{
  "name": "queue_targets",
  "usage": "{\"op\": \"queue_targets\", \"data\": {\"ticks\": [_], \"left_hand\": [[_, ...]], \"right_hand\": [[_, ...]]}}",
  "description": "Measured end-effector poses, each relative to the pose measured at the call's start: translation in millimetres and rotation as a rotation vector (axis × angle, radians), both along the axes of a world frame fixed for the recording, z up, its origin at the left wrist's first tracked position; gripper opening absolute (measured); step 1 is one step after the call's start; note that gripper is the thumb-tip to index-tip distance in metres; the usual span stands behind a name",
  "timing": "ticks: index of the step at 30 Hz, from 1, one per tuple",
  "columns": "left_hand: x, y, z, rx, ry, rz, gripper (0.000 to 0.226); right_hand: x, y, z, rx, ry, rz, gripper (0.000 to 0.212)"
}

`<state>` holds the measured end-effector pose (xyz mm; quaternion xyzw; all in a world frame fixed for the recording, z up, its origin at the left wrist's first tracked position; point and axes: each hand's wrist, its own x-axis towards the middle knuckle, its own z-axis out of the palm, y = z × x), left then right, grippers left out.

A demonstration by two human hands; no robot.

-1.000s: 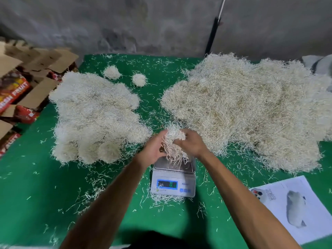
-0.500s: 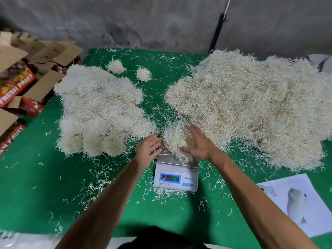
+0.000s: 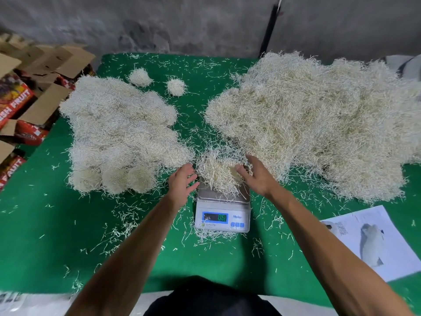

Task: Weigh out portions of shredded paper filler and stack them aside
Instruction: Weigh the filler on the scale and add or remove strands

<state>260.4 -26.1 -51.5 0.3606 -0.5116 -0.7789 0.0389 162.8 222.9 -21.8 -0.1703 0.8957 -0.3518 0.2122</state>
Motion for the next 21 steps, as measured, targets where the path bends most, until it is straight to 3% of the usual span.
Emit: {"op": "queue_targets", "data": {"ticks": [5,10,16,21], "left_hand": [[-9.0,-7.9,5.8,0.063,-0.037,0.021,0.051],[-21.6,-9.4,7.4,-0.040,-0.032,-0.008,0.052],[-37.1,-4.4,7.3,-0.178,-0.060,-0.032,0.057],[-51.4,3.6,9.2,-0.304,-0.018,-0.070,0.054]], "right_hand": [[4.8,3.5,-3.5,-0.008,0.002,0.026,0.095],[5.5,3.8,-1.5,-0.058,0.012,-0.041,0.091],[-3.7,6.2,-3.9,-0.068,0.151,-0.253,0.047],[-12.3,0.8,-14.7,0.018,0.172,-0.375,0.048]]}}
